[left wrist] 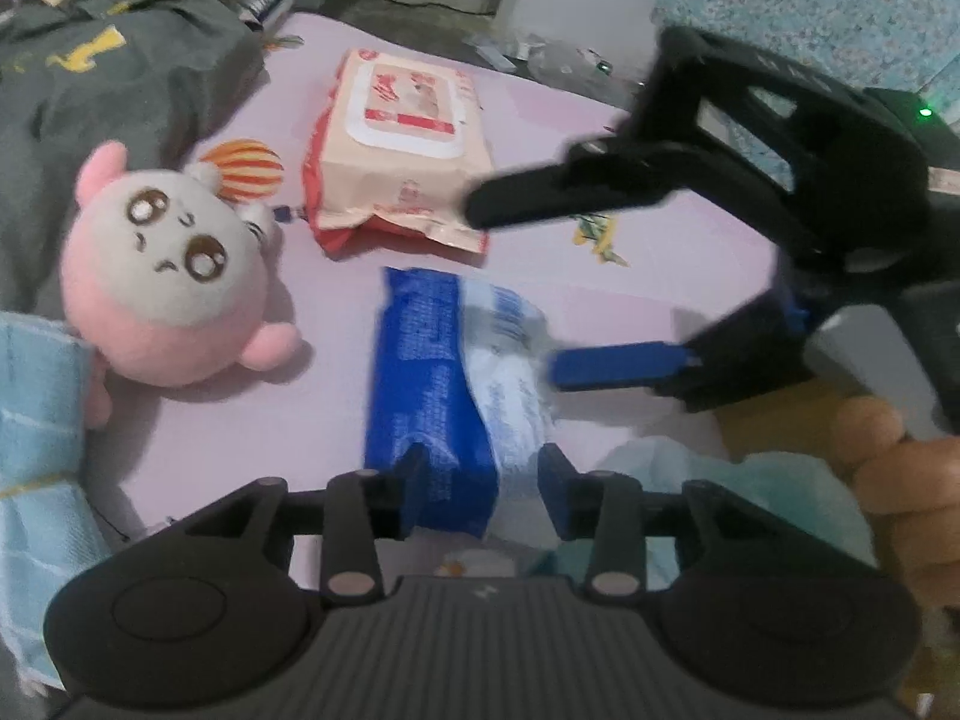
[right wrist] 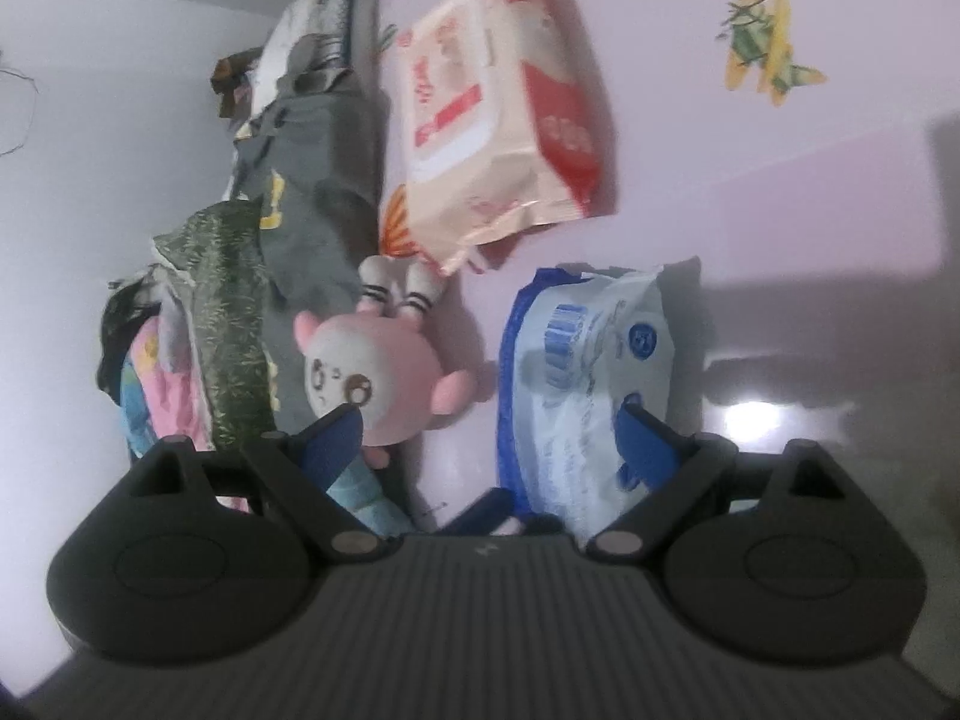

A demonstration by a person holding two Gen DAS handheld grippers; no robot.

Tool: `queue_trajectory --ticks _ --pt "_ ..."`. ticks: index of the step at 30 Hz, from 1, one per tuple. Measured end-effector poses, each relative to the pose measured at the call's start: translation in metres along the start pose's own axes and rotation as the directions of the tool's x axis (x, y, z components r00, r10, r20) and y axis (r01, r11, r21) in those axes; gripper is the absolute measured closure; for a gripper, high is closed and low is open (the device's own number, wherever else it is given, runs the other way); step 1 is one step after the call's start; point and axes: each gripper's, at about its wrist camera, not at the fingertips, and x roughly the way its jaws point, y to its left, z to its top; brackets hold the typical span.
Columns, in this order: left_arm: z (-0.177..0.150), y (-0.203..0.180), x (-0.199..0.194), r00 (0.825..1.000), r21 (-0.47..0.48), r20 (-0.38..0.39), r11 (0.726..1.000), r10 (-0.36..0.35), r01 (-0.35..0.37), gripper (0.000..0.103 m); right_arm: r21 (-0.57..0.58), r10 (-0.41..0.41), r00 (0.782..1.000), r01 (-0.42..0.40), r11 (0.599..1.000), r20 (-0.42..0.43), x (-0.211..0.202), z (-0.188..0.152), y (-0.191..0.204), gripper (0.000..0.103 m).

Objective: Organize soft objects
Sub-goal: 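Close the right gripper on the blue-and-white wipes packet, then carry the wipes packet into the cardboard box and open the right gripper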

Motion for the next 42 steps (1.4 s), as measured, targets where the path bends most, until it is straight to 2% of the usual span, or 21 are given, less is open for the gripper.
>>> queue_trajectory --ticks 1,3,5,7,9,11,13,14,15,17,20,24,28,34,42 --pt "0.000 -0.001 0.001 1.000 0.004 -0.008 1.000 0.002 -0.002 0.057 0.008 0.015 1.000 -0.015 1.000 -0.010 0.003 -0.001 0.001 0.017" --pt "-0.001 -0.002 -0.001 1.000 0.017 -0.003 0.999 0.030 -0.030 0.056 -0.012 -0.011 1.000 0.011 1.000 -0.002 0.006 -0.003 0.009 0.017" --pt "-0.001 -0.003 -0.005 0.998 0.036 0.024 0.998 0.055 -0.056 0.053 -0.052 -0.066 0.997 0.067 0.996 0.035 0.006 -0.004 0.016 0.017" --pt "0.002 -0.003 -0.008 0.997 0.051 0.045 0.996 0.069 -0.072 0.044 -0.089 -0.136 0.988 0.142 0.986 0.069 0.002 -0.003 0.019 0.017" --pt "0.006 -0.002 -0.006 0.996 0.058 0.042 0.995 0.078 -0.081 0.043 -0.106 -0.190 0.978 0.198 0.974 0.082 0.000 0.000 0.015 0.017" --pt "0.011 -0.001 0.001 0.996 0.058 0.010 0.995 0.086 -0.087 0.043 -0.101 -0.230 0.970 0.237 0.966 0.078 0.004 0.004 0.008 0.017" --pt "0.019 0.003 0.015 0.994 0.045 -0.048 0.994 0.097 -0.095 0.045 -0.091 -0.259 0.964 0.264 0.960 0.065 0.012 0.008 -0.001 0.021" --pt "0.021 0.005 0.021 0.993 0.033 -0.075 0.995 0.095 -0.093 0.046 -0.077 -0.263 0.964 0.266 0.961 0.044 0.017 0.010 -0.007 0.027" --pt "0.022 0.006 0.025 0.992 0.021 -0.092 0.996 0.087 -0.085 0.046 -0.059 -0.258 0.966 0.259 0.964 0.022 0.022 0.011 -0.013 0.032" --pt "0.026 0.009 0.029 0.992 0.002 -0.107 0.998 0.069 -0.070 0.043 -0.053 -0.243 0.970 0.242 0.969 -0.006 0.030 0.010 -0.019 0.037" --pt "0.030 0.008 0.029 0.990 -0.015 -0.125 0.998 0.061 -0.063 0.044 -0.084 -0.235 0.972 0.235 0.968 0.010 0.035 0.006 -0.016 0.037" --pt "0.031 0.002 0.023 0.992 -0.019 -0.116 0.998 0.058 -0.060 0.045 -0.094 -0.223 0.974 0.225 0.970 0.034 0.032 0.002 -0.012 0.043" --pt "0.030 -0.006 0.006 0.995 0.005 -0.065 0.997 0.077 -0.076 0.045 -0.116 -0.216 0.974 0.222 0.968 0.063 0.024 0.000 -0.003 0.046" --pt "0.028 -0.028 -0.035 0.994 0.047 0.033 0.993 0.104 -0.106 0.045 -0.153 -0.145 0.983 0.160 0.975 0.109 -0.003 -0.008 0.018 0.047" --pt "0.011 -0.076 -0.100 0.984 0.118 0.161 0.989 0.071 -0.091 0.045 -0.215 -0.047 0.980 0.089 0.973 0.194 -0.073 -0.040 0.048 0.047"
